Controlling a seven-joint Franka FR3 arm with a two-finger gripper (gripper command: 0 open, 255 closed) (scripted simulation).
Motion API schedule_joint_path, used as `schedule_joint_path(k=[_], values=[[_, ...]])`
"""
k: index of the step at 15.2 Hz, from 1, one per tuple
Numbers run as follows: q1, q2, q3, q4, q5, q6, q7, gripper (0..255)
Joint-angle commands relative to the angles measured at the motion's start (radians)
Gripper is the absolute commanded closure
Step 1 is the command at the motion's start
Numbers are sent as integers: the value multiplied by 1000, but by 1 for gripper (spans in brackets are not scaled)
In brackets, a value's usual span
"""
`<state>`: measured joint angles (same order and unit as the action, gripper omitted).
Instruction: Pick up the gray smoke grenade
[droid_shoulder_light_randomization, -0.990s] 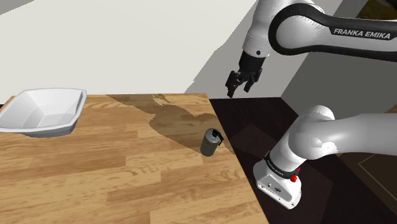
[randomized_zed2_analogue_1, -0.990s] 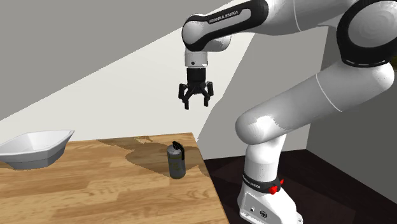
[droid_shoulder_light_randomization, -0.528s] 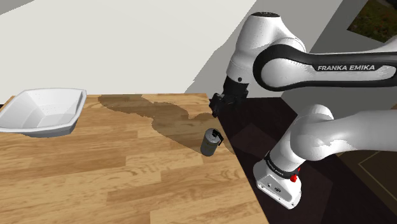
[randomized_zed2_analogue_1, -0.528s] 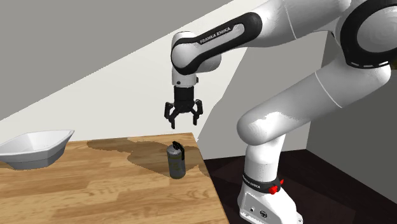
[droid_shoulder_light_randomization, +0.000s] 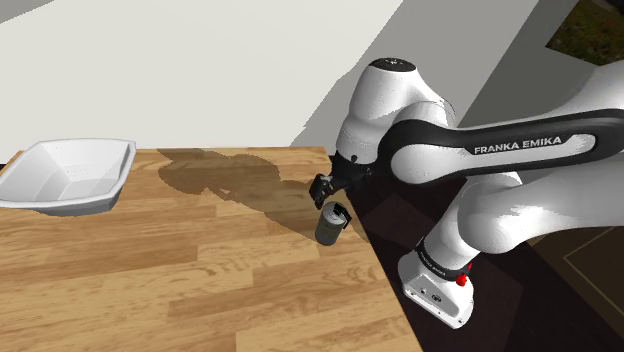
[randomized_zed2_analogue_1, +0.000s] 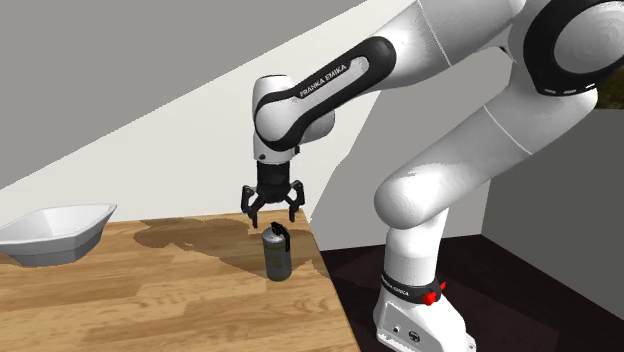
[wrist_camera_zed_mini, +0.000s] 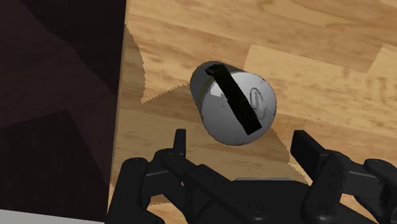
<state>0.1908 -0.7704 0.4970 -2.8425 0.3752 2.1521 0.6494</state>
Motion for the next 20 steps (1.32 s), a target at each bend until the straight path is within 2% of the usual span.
schedule_joint_path(k=[1, 4, 6, 7, 16, 20], values=[[2, 18, 13, -18, 10, 37, 2, 0], [3, 58, 33, -46, 26, 104, 1, 0], [3, 58, 33, -46, 26, 104, 1, 0], [4, 57, 33, -47, 26, 105, 1, 255], [4, 58, 33, -46, 26, 104, 1, 255], [2, 14, 10, -14, 8, 29, 2, 255]])
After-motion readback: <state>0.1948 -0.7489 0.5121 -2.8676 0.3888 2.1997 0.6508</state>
